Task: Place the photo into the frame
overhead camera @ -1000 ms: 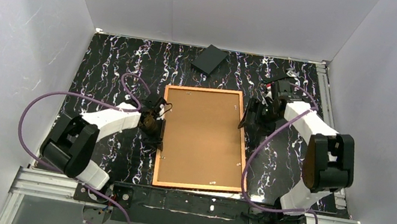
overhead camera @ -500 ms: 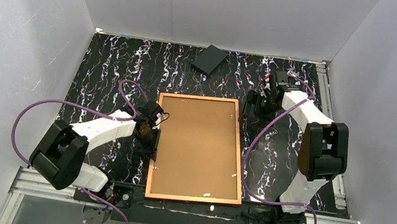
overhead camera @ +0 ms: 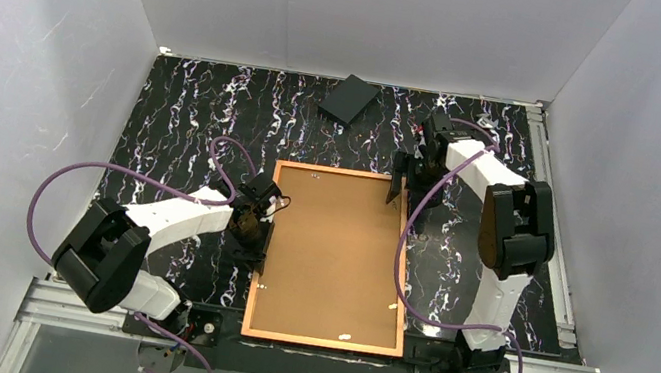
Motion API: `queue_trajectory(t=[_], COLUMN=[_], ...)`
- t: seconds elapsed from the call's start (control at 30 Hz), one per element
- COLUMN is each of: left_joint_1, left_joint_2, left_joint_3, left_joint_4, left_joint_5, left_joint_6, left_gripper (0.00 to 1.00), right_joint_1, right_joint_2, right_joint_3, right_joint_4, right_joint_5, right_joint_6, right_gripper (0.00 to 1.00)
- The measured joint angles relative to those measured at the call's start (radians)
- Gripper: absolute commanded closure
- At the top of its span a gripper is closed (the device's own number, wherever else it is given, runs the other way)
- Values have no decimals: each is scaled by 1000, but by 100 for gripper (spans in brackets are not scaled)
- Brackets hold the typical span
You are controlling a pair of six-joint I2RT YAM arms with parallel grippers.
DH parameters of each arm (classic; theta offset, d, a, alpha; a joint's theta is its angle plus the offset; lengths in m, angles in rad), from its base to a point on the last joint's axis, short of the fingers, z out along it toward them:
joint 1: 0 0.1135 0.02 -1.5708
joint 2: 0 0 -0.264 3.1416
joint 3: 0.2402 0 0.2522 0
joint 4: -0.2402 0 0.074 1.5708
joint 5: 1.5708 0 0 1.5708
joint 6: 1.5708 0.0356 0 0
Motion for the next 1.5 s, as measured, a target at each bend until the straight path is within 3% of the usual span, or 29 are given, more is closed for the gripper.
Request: queue_trajectory(t=[0.37,0.53,0.7,0.87,1.13,1.2,1.23,1.3,1.4,1.5], left_joint_1=[-6,-6,-6,-6,-9,-9,-10,-11,-13,-10], left_joint_2=[1,2,2,2,2,2,2,3,3,3], left_joint_3=[2,2,2,2,2,3,3,6,29,76], left_joint_4=[-1,-2,-2,-2,-3,-4,-5,-7,-13,-18], left_joint_5=[-7,-7,-7,-7,-9,-10,-11,-12,-10,-21], left_joint_6=[-7,-6,-6,-6,-6,-6,-6,1,14,16], left_gripper=[92,92,92,92,90,78,63,41,20,10], right_joint_1=[45,44,48,33,24,24,24,24,24,24], right_joint_2=[40,56,65,65,63,63,63,63,63,63], right_joint_3=[8,26,34,34,39,39,39,40,40,40], right_joint_4=[-6,-10,-8,-16,-24,-24,-24,-24,-24,-24], right_joint_5=[101,112,93,91,88,88,88,88,88,87], right_joint_6=[-3,-5,-3,0,1,1,1,1,1,0], right_gripper=[27,37,58,87,95,96,96,97,99,99])
